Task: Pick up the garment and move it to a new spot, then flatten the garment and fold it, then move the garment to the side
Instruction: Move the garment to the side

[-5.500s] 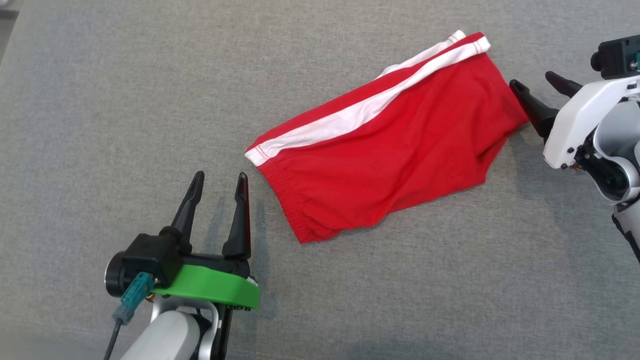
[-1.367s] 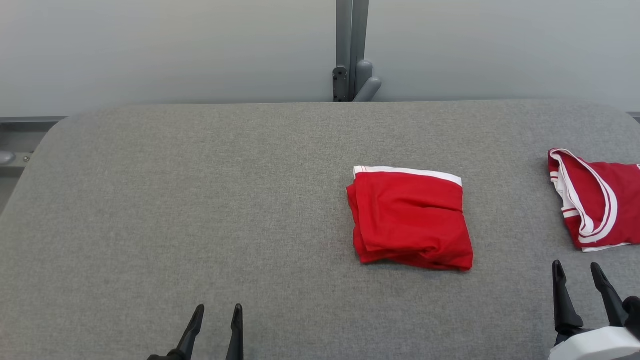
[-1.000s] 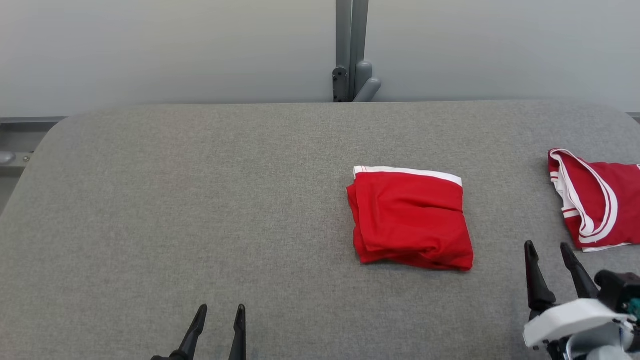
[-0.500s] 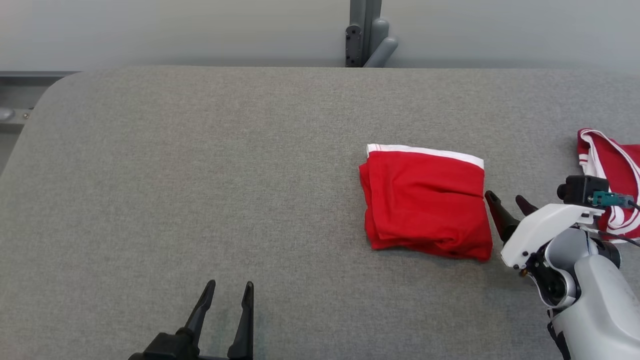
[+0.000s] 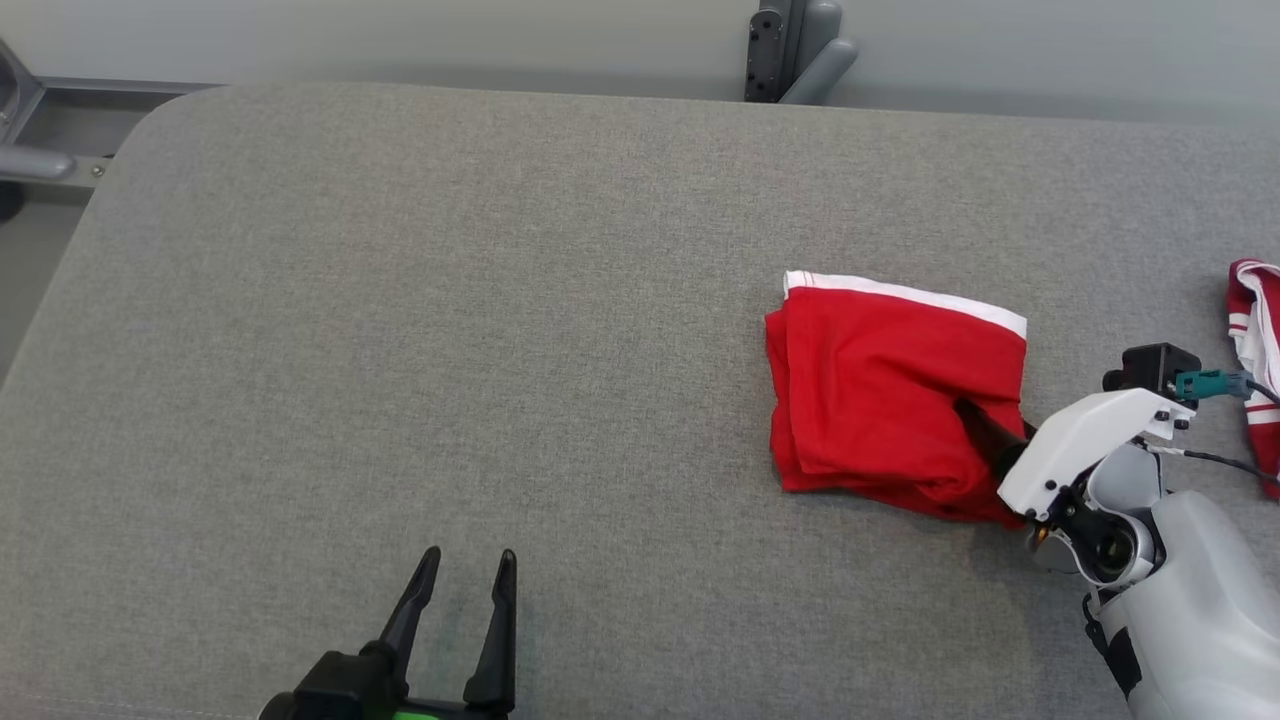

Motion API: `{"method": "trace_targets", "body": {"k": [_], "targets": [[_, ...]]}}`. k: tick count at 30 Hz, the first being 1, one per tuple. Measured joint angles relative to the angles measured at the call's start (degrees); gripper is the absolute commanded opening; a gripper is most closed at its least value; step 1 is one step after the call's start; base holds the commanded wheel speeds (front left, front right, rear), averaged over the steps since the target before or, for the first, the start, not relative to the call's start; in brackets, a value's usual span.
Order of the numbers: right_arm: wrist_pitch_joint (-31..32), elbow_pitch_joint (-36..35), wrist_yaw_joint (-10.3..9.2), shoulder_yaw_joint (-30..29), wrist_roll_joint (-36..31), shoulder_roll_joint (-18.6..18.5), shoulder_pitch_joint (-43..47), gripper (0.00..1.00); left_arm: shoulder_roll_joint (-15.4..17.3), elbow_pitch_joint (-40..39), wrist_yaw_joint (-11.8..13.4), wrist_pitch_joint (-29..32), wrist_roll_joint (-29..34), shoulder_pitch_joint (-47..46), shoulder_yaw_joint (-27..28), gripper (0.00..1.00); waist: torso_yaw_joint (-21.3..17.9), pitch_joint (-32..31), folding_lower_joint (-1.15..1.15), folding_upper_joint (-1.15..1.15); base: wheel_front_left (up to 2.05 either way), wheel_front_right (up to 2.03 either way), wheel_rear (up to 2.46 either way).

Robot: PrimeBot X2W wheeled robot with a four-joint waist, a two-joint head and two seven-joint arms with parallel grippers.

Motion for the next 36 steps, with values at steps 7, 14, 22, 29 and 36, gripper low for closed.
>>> {"method": "trace_targets", "body": {"k": [7,14,22,29,36], "targets": [[0.37,-0.7,0.0,2.46,4.7,-0.83,-0.81,0.0,0.0,-0.11,0.35,0.0,-0.47,-0.55,0.03,1.0,-0.52,0.22,0.0,0.0,0.0,0.0,0.0],[1.92,-7.12,0.0,6.62,6.51,-5.64,-0.92,0.0,-0.01,-0.93,0.79,-0.01,-0.68,-0.29,1.21,1.0,-3.21,0.23,0.0,0.0,0.0,0.0,0.0],[10.24,-17.39,0.0,5.72,5.98,-15.56,-4.59,0.0,-0.02,-1.67,0.24,-0.01,-0.19,-2.4,1.63,1.0,-7.77,2.03,0.0,0.0,0.0,0.0,0.0],[19.81,-22.51,0.0,1.4,2.59,-20.57,-10.5,0.0,-0.03,-1.64,-0.25,-0.09,0.24,-4.75,1.46,1.0,-10.17,5.7,0.0,0.0,0.0,0.0,0.0],[26.58,-25.87,0.0,-2.9,0.71,-21.59,-11.96,0.0,-0.04,-1.4,-0.6,-0.09,0.69,-5.3,1.69,1.0,-11.07,8.66,0.0,0.0,0.0,0.0,0.0]]}}
